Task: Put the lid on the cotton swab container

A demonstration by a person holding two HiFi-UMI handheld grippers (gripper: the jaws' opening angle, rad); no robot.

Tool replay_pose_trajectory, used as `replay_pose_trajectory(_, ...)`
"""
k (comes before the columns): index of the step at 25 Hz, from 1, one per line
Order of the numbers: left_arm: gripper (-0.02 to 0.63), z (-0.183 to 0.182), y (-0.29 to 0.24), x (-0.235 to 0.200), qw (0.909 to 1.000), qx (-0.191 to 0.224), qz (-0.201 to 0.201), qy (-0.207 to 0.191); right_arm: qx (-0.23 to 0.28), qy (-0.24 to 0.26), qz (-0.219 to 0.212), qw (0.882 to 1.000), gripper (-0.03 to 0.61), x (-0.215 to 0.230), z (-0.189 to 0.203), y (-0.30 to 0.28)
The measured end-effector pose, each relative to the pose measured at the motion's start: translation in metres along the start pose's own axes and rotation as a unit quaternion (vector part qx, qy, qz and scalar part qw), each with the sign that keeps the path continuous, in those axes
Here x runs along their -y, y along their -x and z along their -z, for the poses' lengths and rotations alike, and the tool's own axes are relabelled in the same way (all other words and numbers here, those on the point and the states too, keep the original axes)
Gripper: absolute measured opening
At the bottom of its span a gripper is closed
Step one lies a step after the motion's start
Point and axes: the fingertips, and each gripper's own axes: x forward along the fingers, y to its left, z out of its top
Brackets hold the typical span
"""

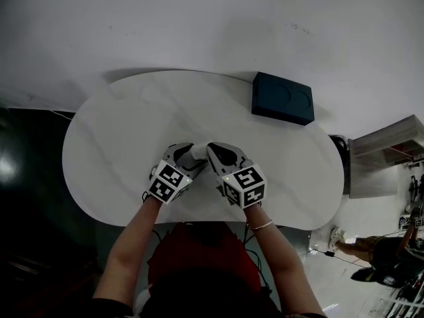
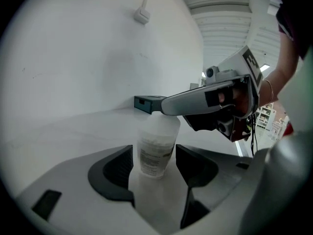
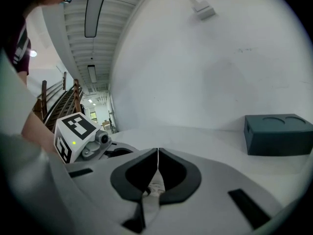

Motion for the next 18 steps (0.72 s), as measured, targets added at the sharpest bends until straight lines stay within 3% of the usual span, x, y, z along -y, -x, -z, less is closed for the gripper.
replay_pose_trajectory(8,0.270,0.003,0.017,-0.002,0.9996,0.004,-0.019,0.019,0.030,-0.020,0.049,0.998,0.017,0.012,-0.011,0.021)
replay_pose_trajectory(18,0.267,-0.001,0.055,0.006,0.9972,0.039,-0.040,0.050,0.067,-0.051,0.088,0.993,0.017,0.000,-0.013,0.054)
